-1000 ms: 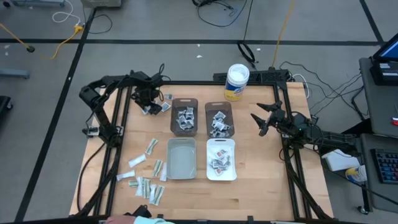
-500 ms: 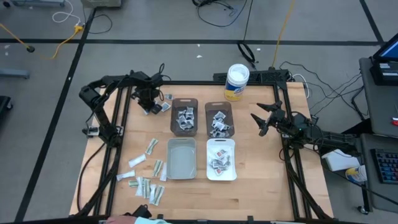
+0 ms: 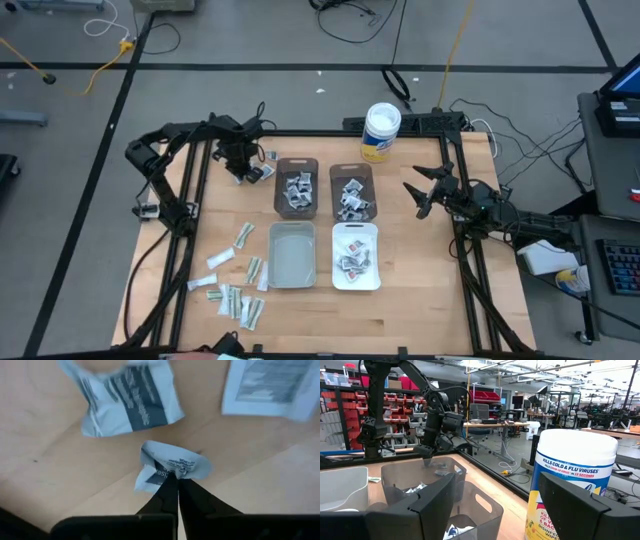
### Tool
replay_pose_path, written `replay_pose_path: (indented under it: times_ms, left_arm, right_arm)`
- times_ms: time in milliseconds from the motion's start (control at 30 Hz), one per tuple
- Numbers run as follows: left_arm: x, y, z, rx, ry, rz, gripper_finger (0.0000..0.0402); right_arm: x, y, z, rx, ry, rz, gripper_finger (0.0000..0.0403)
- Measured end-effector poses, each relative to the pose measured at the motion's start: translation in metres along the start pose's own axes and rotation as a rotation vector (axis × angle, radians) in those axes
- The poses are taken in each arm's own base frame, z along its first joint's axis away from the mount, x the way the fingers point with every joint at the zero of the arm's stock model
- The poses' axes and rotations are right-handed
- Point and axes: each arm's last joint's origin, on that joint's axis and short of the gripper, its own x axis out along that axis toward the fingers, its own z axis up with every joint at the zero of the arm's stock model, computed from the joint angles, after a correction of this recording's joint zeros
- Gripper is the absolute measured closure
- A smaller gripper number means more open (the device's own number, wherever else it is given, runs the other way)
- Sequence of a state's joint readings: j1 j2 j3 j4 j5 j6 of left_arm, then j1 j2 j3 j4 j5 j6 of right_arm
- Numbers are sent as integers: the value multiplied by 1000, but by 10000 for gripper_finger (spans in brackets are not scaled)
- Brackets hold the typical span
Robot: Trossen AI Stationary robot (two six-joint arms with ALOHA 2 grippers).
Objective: Pick & Place First Aid Supplies
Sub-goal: Put the gray pad into the left black bin
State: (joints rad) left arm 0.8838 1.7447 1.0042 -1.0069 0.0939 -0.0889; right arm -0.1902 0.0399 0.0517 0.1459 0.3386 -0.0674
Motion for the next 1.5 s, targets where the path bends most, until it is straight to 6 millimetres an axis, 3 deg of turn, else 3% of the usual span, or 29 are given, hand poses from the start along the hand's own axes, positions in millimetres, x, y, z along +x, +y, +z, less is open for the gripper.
replay_pose_path:
  times_ms: [533, 833, 1067, 1500]
  left_arm:
    - [-61, -19, -57, -31, -73, 14, 400]
    - [-103, -31, -68, 1, -109, 52, 401]
    - [-106, -45, -56, 58, -101, 77, 401]
    - [-126, -119, -3, 282, -112, 95, 401]
  right_arm:
    - [0, 0, 0, 0, 0, 0, 124]
    - [0, 0, 0, 0, 0, 0, 124]
    - [0, 0, 0, 0, 0, 0, 124]
    - [0, 0, 0, 0, 0, 0, 124]
